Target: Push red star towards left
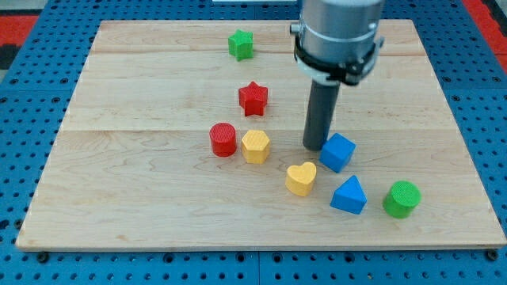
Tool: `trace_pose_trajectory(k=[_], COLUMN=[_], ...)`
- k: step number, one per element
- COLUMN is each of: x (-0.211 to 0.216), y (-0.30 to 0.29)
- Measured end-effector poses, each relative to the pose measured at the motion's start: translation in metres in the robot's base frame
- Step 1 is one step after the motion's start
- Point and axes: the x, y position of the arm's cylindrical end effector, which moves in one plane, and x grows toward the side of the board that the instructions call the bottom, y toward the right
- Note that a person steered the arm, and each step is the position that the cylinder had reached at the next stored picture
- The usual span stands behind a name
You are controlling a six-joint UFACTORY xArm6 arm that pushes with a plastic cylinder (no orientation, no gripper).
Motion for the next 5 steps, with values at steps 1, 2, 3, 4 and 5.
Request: trace_pose_trajectory(k=[1,2,3,4,5], x=[0.038,0.018,-0.035,-0.076,-0.097], y=[0.008,0.010,-0.007,-0.012,-0.067])
